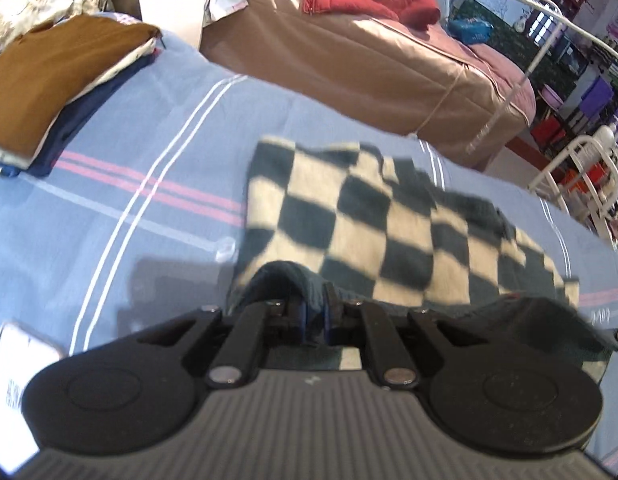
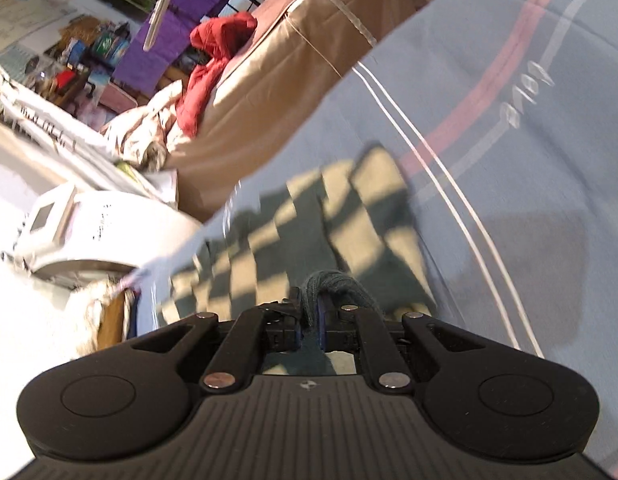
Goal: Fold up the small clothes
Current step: 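Lift the hem with both grippers and fold it toward the collar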
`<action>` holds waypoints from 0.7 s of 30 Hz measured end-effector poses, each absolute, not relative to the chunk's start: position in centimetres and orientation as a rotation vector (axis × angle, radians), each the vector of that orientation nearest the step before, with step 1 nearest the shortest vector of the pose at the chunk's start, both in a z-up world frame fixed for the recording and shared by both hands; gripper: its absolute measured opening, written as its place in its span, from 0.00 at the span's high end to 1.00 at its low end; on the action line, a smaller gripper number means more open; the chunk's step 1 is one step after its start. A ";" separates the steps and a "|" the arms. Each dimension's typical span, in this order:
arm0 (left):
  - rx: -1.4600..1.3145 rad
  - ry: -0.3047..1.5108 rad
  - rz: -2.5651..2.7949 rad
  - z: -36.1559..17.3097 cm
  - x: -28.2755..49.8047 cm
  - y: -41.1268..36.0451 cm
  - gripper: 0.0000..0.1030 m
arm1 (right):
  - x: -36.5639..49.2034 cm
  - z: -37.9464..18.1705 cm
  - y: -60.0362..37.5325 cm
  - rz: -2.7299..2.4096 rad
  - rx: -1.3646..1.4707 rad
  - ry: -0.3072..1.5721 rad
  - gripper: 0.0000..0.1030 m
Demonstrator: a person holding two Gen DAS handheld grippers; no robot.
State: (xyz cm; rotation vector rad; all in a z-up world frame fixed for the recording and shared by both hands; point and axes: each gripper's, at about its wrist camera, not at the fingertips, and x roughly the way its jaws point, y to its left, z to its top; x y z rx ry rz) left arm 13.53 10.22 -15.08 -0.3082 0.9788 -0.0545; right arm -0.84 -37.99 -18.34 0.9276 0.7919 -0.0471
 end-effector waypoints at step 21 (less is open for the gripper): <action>-0.123 1.003 -0.029 -17.5 29.6 7.7 0.92 | 11.9 -21.1 -41.0 -0.156 0.771 0.880 0.87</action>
